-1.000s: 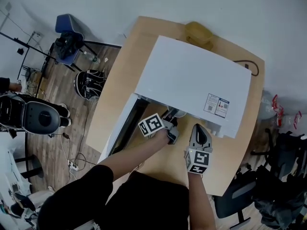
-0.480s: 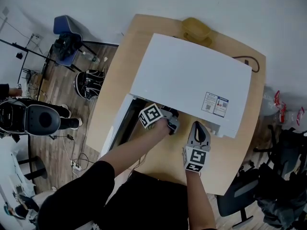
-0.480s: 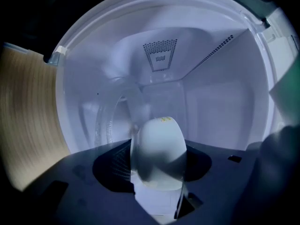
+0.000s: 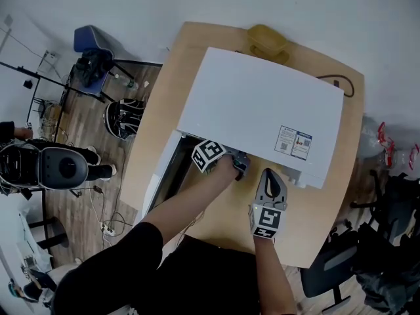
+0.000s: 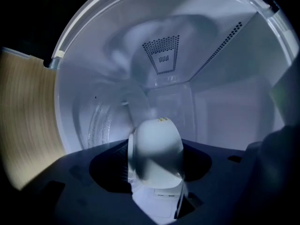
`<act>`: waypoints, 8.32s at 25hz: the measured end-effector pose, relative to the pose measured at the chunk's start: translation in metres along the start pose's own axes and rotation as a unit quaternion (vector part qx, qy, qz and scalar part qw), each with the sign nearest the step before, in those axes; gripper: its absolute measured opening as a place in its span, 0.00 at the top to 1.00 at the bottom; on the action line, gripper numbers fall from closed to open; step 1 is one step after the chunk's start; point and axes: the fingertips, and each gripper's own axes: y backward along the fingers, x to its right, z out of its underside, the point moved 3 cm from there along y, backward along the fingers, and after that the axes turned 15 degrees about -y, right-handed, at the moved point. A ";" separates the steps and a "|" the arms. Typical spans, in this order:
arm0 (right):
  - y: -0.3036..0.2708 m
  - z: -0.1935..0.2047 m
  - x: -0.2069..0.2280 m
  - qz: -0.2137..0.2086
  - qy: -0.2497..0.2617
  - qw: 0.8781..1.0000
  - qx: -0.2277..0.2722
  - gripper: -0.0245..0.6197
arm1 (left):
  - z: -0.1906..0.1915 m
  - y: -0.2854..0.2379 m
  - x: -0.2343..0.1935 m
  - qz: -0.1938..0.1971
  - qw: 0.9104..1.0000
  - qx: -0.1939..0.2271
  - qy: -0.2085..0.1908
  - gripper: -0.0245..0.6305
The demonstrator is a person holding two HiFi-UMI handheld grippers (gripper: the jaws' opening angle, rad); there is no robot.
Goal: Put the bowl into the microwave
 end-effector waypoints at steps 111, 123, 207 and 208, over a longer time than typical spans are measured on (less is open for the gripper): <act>0.031 0.025 -0.005 -0.020 -0.033 0.999 -0.024 0.87 | 0.002 0.018 0.005 -0.023 0.814 -0.073 -0.575 0.40; 0.023 0.022 0.011 -0.009 -0.040 0.999 -0.023 0.87 | 0.005 -0.007 0.012 -0.019 0.810 -0.071 -0.582 0.40; 0.502 0.114 -0.139 -0.089 0.038 0.991 0.095 0.87 | 0.224 0.621 0.188 0.052 0.761 0.036 -0.645 0.93; 0.503 0.112 -0.139 -0.085 0.039 0.991 0.098 0.87 | 0.224 0.620 0.192 0.058 0.757 0.038 -0.649 0.93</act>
